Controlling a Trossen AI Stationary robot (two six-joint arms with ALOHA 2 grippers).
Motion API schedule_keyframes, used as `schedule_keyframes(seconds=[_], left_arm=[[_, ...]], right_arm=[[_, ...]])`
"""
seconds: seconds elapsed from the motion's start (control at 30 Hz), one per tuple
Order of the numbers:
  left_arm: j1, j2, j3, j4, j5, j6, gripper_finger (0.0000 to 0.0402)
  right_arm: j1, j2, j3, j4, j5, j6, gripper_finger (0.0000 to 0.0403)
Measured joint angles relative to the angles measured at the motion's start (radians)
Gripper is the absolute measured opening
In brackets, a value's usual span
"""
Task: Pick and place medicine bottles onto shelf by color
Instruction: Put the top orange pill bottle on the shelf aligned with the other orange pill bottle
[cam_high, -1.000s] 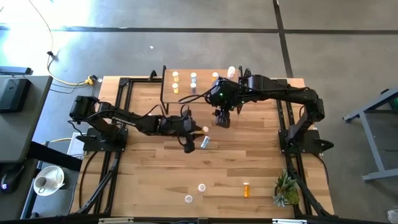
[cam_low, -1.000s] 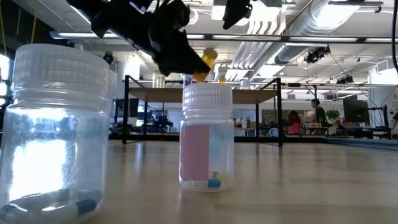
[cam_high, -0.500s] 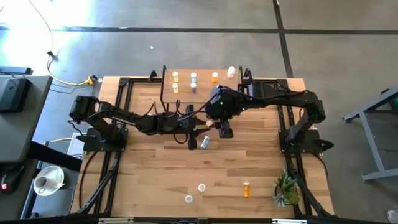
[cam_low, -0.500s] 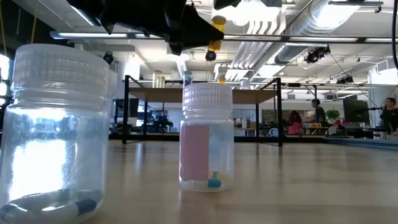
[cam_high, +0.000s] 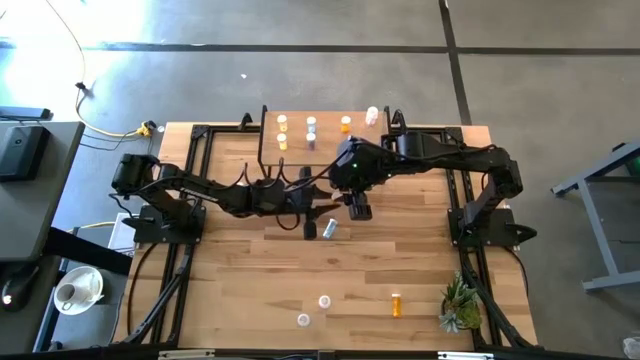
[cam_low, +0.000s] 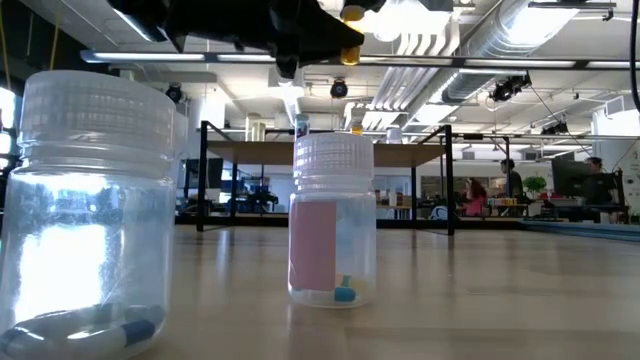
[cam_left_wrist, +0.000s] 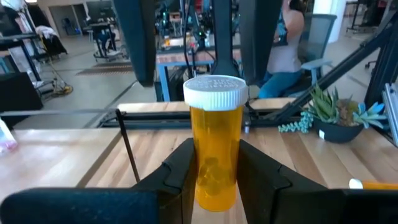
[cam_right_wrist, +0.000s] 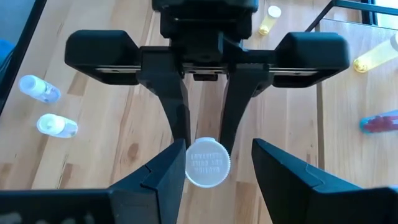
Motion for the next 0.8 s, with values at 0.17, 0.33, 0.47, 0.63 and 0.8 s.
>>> schedule_keyframes(seconds=[0.17,0.33,0.47,0.63,0.8], left_arm=[[0.002,0.000,0.000,0.035,-0.008,0.004,0.0085],[0.003,0.000,0.000,0.068,-0.008,0.004,0.0085],[0.004,0.000,0.000,0.069,-0.009,0.006,0.0085],[0.012,0.000,0.000,0.069,-0.009,0.007,0.0085],[0.017,0.000,0.000,0.069,-0.011,0.007,0.0085]], right_arm=[[0.000,0.000,0.000,-0.005,0.000,0.001,0.0177],[0.000,0.000,0.000,-0.016,0.000,-0.002,0.0177],[0.000,0.000,0.000,-0.014,0.001,-0.002,0.0177],[0.000,0.000,0.000,-0.014,0.001,0.001,0.0177],[-0.001,0.000,0.000,-0.014,0.003,0.001,0.0164]])
